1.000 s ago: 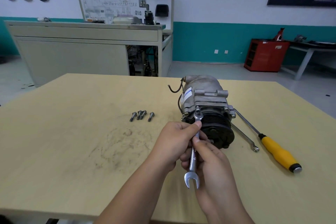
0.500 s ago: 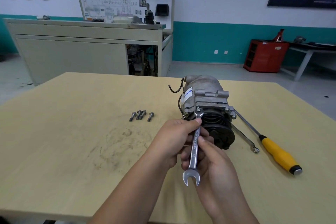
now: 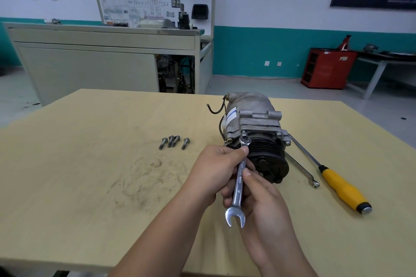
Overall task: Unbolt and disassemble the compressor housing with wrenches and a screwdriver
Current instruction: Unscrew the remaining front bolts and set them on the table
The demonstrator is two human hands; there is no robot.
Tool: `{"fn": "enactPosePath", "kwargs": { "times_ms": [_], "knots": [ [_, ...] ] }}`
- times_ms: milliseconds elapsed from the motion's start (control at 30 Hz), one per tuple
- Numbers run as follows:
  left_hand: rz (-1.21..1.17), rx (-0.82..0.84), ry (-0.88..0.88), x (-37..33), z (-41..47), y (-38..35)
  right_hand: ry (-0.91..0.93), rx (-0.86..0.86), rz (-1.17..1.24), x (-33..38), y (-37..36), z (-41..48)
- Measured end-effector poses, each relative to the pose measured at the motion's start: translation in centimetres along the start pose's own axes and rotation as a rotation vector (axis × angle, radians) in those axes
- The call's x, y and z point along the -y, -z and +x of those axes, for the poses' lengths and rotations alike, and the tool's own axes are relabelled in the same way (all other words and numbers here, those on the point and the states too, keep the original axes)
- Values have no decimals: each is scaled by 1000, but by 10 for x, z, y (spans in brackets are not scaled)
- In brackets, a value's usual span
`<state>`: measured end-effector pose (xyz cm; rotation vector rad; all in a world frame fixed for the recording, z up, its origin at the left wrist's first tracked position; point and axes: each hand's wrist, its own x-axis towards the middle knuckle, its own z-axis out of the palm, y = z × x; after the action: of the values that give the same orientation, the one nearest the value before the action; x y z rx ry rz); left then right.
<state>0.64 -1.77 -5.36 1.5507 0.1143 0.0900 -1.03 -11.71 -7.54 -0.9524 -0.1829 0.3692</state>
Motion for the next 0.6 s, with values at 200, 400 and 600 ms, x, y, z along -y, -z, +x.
{"fn": "enactPosePath", "kwargs": {
  "times_ms": [200, 400, 600],
  "knots": [
    [-48, 17, 41, 4, 3, 3, -17, 17, -8, -1, -1, 3],
    [-30, 6, 17, 6, 1, 2, -12, 0, 19, -5, 2, 4],
    [53, 8, -21, 5, 2, 3, -53, 56, 134, -6, 2, 6]
  ]
}}
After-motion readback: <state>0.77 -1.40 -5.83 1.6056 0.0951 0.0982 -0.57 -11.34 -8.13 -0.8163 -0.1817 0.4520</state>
